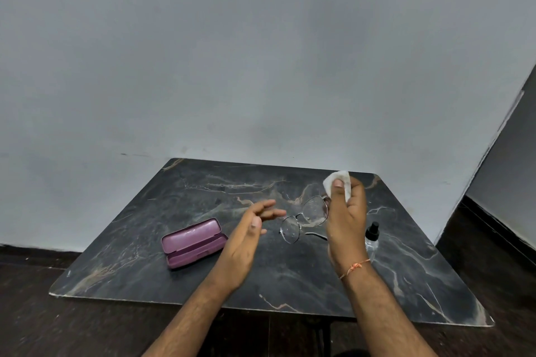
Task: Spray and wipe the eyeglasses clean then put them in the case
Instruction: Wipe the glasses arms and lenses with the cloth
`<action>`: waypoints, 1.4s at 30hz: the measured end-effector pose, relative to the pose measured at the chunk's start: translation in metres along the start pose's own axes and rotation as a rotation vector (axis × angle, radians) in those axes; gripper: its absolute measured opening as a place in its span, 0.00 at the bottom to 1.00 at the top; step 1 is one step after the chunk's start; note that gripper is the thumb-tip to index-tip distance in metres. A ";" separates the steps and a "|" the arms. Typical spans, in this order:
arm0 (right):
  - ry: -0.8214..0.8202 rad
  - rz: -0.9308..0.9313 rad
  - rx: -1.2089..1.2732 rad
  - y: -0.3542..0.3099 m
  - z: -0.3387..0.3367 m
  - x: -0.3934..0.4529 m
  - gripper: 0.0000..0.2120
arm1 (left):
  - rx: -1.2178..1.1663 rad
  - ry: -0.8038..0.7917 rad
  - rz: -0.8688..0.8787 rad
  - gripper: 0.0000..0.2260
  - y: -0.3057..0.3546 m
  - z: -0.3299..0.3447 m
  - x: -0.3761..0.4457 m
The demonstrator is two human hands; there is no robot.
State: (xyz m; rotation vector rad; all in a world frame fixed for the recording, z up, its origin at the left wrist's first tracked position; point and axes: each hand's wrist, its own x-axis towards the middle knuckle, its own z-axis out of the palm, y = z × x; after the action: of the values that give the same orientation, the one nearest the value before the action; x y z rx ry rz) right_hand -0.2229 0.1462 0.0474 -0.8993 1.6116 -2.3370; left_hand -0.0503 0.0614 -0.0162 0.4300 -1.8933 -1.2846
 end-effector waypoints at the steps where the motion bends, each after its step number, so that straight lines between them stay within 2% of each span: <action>1: 0.017 0.057 0.070 0.004 0.001 0.001 0.09 | -0.006 -0.010 0.011 0.23 -0.005 0.003 0.000; 5: 0.050 0.201 0.259 0.019 0.001 0.003 0.05 | -0.025 -0.052 0.017 0.23 -0.017 0.011 0.005; 8: 0.064 0.300 0.383 0.030 -0.002 0.007 0.05 | -0.034 -0.099 -0.001 0.25 -0.026 0.014 0.010; 10: 0.077 0.367 0.458 0.037 -0.003 0.010 0.10 | -0.027 -0.112 -0.015 0.25 -0.033 0.016 0.011; 11: 0.083 0.382 0.475 0.040 -0.003 0.011 0.11 | -0.028 -0.105 -0.023 0.25 -0.036 0.016 0.011; 15: 0.061 0.398 0.503 0.053 -0.006 0.012 0.04 | -0.010 -0.084 -0.046 0.18 -0.048 0.020 0.013; 17: 0.050 0.417 0.530 0.058 -0.008 0.012 0.04 | 0.024 -0.111 -0.064 0.15 -0.054 0.024 0.015; 22: 0.029 0.438 0.587 0.065 -0.006 0.011 0.04 | 0.025 -0.158 -0.045 0.16 -0.069 0.027 0.011; 28: 0.032 0.321 0.253 0.068 -0.012 0.019 0.05 | 0.055 -0.006 0.071 0.19 -0.080 0.025 0.011; 31: -0.024 0.186 -0.042 0.074 -0.020 0.023 0.04 | 0.105 0.059 0.093 0.18 -0.087 0.019 0.012; 36: -0.126 0.046 -0.258 0.087 -0.033 0.029 0.02 | 0.255 0.127 0.162 0.17 -0.101 0.011 0.012; 39: -0.064 -0.058 -0.339 0.095 -0.037 0.020 0.02 | 0.402 0.144 0.216 0.12 -0.101 0.006 0.013; 42: 0.034 -0.294 -0.530 0.103 -0.039 0.001 0.04 | 0.519 0.153 0.227 0.10 -0.104 0.004 0.015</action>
State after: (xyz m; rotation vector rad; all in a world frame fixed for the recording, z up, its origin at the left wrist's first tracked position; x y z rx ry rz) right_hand -0.2658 0.1349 -0.0535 -1.2748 2.3095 -2.1257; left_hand -0.0782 0.0102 -0.1034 0.5399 -2.0626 -0.5862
